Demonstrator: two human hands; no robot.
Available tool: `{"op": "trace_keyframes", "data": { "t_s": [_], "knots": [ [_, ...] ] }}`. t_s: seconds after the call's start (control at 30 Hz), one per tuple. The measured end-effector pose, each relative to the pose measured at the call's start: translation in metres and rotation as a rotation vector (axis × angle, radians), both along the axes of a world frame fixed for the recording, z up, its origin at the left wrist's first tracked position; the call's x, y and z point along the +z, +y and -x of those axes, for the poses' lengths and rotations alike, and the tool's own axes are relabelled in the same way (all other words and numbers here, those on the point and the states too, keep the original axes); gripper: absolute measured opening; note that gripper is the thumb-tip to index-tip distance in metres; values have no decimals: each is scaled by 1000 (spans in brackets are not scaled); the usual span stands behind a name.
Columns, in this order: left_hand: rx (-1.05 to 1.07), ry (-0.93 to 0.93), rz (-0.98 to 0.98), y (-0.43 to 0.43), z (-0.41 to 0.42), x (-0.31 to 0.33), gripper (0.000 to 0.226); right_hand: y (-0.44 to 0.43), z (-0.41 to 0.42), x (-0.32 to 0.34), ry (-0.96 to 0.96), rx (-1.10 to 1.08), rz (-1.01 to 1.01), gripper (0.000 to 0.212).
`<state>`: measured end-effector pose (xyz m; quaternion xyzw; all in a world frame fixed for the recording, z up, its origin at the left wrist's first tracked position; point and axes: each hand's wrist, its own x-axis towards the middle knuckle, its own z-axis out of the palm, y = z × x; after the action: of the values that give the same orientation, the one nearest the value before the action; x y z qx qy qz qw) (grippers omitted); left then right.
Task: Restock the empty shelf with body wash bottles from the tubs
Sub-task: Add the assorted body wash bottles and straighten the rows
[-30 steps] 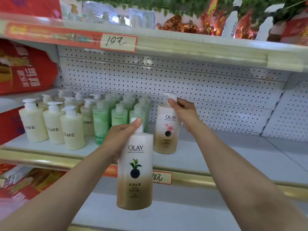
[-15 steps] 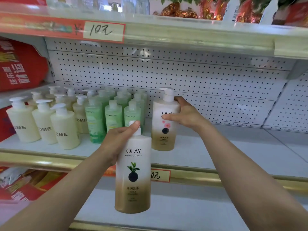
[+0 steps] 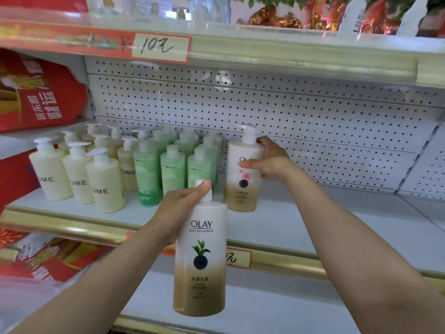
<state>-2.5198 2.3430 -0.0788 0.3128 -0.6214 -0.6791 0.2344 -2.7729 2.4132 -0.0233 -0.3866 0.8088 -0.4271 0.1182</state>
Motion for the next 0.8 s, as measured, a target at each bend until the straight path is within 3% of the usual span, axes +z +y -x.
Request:
{"op": "trace_keyframes", "data": {
  "t_s": [0.5, 0.7, 0.8],
  "knots": [
    [16, 7, 5, -3, -5, -6, 77, 16, -9, 2, -33, 92, -19, 71],
    [-10, 26, -21, 3, -10, -10, 47, 21, -25, 1, -27, 78, 11, 67],
    [-21, 44, -21, 6, -14, -10, 43, 23, -31, -1, -36, 54, 29, 68]
  ]
}}
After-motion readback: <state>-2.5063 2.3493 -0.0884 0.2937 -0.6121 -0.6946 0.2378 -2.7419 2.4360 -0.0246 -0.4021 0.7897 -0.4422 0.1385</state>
